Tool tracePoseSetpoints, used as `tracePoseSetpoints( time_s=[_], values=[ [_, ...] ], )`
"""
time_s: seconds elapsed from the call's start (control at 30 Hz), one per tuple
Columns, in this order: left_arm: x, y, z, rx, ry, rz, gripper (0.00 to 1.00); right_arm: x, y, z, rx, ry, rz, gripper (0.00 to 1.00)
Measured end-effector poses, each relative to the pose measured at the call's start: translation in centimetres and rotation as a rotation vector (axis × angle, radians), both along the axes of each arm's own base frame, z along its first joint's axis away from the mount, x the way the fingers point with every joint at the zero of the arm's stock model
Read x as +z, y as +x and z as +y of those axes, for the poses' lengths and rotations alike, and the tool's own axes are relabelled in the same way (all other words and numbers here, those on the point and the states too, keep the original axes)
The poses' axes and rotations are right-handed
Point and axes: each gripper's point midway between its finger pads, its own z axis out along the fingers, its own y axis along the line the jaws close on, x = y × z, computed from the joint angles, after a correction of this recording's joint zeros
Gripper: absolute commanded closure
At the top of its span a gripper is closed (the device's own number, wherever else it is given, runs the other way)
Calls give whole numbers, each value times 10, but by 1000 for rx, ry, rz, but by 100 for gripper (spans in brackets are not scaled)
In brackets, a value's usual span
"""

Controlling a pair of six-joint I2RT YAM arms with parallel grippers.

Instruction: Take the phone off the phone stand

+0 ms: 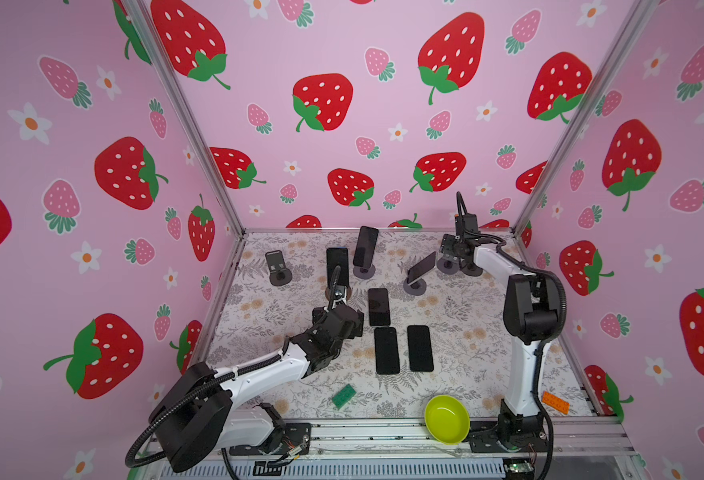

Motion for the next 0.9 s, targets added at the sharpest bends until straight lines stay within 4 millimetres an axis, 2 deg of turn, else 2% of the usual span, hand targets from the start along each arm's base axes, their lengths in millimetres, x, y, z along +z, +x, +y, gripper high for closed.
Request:
tracePoseSetpoints(
  time_s=[0.1, 0.27, 0.37, 0.43, 0.57, 0.77, 0.9],
  values=[
    [0, 0, 0, 0, 1, 1, 1, 31, -9, -1, 4, 18, -43, 18],
    [1, -1, 0, 0, -2, -2, 1, 97, -38, -2, 29, 65, -144, 16],
    [0, -1, 0, -1, -2, 0, 1, 118, -59, -4, 47, 85, -180, 15],
    [0, -1, 0, -2, -3, 0, 1, 123, -72, -4, 63, 98, -186, 14],
    [0, -1, 0, -3, -3, 0, 1, 120, -96, 3, 116, 145, -166, 12],
    [-1, -1, -2, -15, 1, 4, 1, 116, -119, 20, 229, 208, -145, 9],
    [-5, -1, -7, -42, 2, 15, 1, 108, -137, 23, 290, 191, -151, 8]
  ],
)
